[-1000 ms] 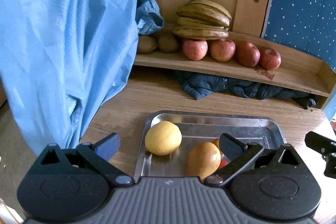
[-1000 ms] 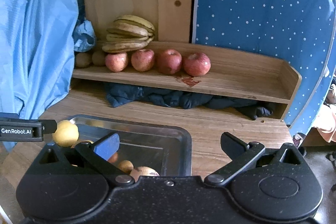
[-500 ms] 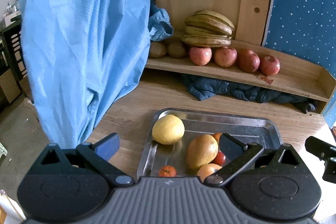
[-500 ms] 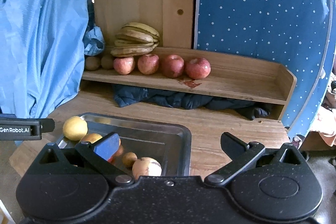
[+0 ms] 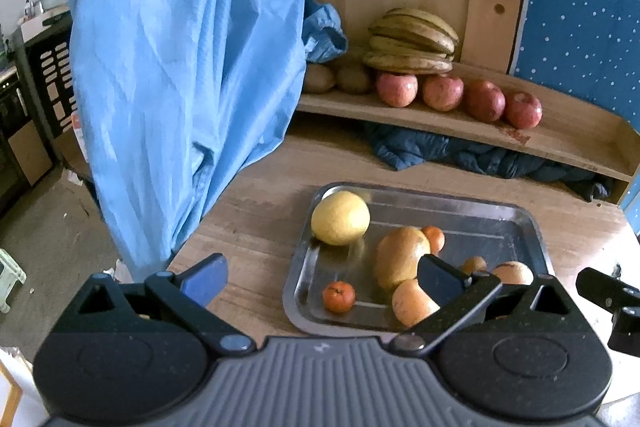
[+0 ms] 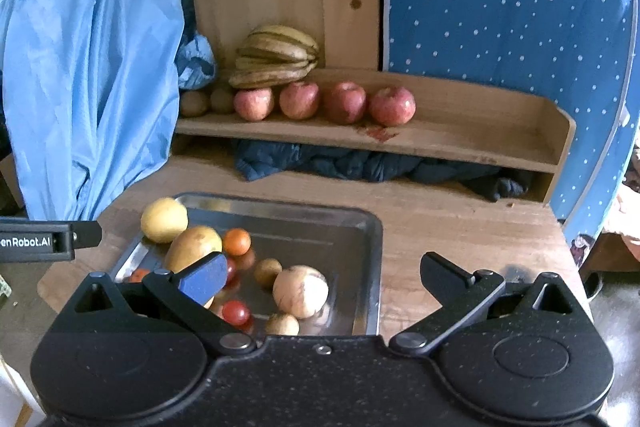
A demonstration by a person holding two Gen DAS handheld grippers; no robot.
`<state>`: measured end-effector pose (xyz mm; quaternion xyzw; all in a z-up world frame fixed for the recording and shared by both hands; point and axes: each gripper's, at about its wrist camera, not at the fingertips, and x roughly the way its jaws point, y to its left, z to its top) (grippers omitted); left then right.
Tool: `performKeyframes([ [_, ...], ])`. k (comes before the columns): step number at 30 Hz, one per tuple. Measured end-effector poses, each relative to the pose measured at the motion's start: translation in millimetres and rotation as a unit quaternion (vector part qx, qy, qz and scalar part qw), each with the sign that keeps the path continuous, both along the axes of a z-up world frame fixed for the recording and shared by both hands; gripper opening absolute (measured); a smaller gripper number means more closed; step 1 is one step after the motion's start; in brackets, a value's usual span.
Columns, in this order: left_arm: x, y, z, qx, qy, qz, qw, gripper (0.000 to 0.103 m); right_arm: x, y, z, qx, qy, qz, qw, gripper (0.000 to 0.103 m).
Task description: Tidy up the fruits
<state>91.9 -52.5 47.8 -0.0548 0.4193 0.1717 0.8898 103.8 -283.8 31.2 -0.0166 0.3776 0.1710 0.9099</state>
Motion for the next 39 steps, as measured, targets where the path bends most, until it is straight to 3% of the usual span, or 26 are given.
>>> performKeyframes([
  [14, -18, 24, -6, -0.012, 0.006, 0.004, 0.9999, 0.103, -16, 21, -2, -0.022, 0.005, 0.001, 1.000, 0.102],
  [39, -80, 59, 9, -0.027, -0.036, -0.069, 0.9966, 0.103, -101, 59, 27, -0.031, -0.037, -0.073, 0.996, 0.102],
])
